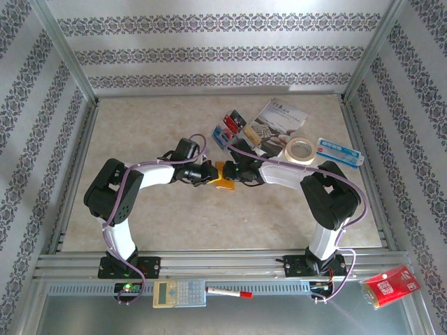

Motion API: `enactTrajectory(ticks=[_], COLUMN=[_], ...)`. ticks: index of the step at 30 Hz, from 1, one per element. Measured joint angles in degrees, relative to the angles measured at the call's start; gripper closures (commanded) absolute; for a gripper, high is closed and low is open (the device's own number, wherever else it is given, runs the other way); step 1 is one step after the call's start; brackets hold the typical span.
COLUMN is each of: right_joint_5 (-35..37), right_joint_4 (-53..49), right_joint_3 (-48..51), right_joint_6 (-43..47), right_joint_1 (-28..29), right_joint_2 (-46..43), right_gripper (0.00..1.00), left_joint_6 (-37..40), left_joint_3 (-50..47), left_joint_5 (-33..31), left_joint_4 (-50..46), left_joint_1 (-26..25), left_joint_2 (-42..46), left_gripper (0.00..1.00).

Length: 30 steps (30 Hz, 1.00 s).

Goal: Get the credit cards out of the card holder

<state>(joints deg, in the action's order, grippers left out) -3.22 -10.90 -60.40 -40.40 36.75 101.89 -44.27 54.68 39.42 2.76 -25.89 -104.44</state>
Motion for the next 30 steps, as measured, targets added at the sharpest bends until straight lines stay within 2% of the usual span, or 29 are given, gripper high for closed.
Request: enactTrajectory(ticks=[8, 12, 20, 23, 26, 30], right_joint_5=[7.02, 6.25, 1.07, 0.24, -0.55, -0.94], right_joint_4=[-3.98, -3.45, -0.42, 0.02, 0.0, 0.0], right_joint_3=[3.19, 3.19, 3.13, 3.13, 3.04, 2.71], right_joint_6=[-0.37, -0.26, -0.2, -0.17, -0.04, 0.59], right_joint_1=[-2.08, -2.1, -2.1, -2.1, -2.1, -2.1], right_joint_2=[-1.79, -1.79, -0.5, 0.42, 0.76, 0.57], right_gripper=[0.74, 0.72, 0.74, 0.81, 0.91, 0.94], left_joint_6=[2.32, 2.36, 2.36, 2.49, 2.56, 3.23], left_joint_3=[0.02, 0.04, 0.04, 0.04, 0.04, -0.87], left_joint_5=[-0.59, -0.61, -0.61, -0.66, -1.57, -7.54], left_joint_4=[-3.93, -4.09, -4.09, -4.11, -4.63, -7.48], left_joint_1=[0.02, 0.02, 0.02, 0.02, 0.0, 0.02], left_joint_2=[1.66, 1.66, 1.66, 1.64, 1.7, 4.76], left_gripper=[1.0, 1.0, 1.0, 0.91, 0.72, 0.54])
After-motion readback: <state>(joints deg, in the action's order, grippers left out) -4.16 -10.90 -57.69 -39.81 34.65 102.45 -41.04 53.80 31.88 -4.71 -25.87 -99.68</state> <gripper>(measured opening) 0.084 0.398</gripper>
